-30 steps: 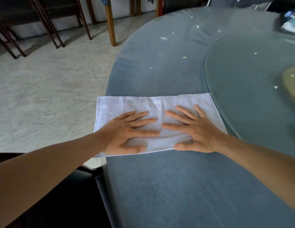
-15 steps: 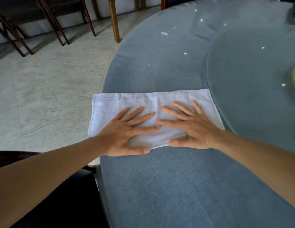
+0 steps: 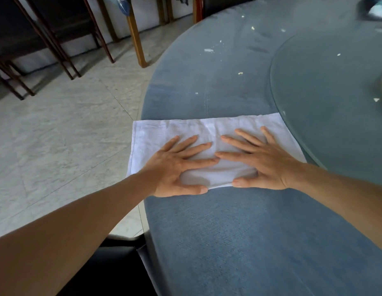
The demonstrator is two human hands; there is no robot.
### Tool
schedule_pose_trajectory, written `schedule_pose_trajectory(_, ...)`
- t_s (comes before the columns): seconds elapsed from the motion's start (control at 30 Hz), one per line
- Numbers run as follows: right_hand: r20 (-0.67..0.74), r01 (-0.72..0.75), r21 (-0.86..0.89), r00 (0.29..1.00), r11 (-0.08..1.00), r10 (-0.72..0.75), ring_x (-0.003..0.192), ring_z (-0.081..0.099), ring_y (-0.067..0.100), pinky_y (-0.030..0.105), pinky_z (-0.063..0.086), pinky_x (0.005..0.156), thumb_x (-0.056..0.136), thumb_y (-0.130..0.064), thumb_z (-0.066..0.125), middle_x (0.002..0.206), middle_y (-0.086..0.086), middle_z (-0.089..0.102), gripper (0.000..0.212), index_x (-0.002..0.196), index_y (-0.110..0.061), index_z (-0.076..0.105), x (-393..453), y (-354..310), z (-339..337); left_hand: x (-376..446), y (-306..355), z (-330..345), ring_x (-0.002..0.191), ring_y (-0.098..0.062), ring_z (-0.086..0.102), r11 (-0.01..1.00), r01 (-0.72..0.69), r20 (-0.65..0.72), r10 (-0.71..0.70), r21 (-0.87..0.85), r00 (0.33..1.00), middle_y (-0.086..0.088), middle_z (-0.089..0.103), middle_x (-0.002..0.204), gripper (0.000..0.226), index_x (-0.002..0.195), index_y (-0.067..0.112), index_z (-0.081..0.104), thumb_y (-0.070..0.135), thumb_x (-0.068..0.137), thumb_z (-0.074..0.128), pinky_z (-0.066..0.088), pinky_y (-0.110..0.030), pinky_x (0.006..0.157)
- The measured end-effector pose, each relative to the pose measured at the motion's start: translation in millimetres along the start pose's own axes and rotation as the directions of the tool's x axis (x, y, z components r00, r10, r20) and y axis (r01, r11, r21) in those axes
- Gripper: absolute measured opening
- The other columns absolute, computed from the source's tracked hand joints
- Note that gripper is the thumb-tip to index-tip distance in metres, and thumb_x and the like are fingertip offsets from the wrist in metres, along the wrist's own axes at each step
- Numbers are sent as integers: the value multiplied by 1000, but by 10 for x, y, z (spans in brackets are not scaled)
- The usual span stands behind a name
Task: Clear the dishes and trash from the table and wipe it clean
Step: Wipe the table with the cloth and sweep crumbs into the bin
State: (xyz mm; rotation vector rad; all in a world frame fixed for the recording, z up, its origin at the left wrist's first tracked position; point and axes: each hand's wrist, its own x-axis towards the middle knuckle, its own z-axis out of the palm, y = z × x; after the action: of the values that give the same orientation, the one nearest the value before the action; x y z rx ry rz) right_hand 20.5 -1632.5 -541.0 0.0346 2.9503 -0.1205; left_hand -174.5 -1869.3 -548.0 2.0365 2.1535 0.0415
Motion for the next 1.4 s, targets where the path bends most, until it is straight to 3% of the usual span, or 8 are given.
schedule_pose_trajectory(0.37,14,-134,9,991,991,134,155,-23,7,61,-12,122,73,-101,7,162,-34,-27,75,142,-77,-12,286,48,-17,346,-521,-72,155,-7,-17,993,-113,24,112,22,993,26,-10,167,76,151,66,2,90,82,23,-6,-47,127)
schedule_pose_trajectory(0.6,17,-169,5,985,986,169,155,-20,6,59,-8,123,75,-99,7,163,-35,-24,75,145,-75,-8,392,117,-43,517,-705,-115,156,-5,-14,989,-149,25,149,8,988,26,-7,167,80,152,65,6,93,78,20,-6,-45,127)
schedule_pose_trajectory(1.4,-4,-296,55,955,954,296,155,-25,10,61,-14,122,79,-95,9,165,-29,-23,72,146,-74,-10,851,367,-168,1278,-1512,-366,153,1,-17,936,-348,47,351,-58,935,28,-5,167,75,149,67,10,89,81,33,-8,-41,127)
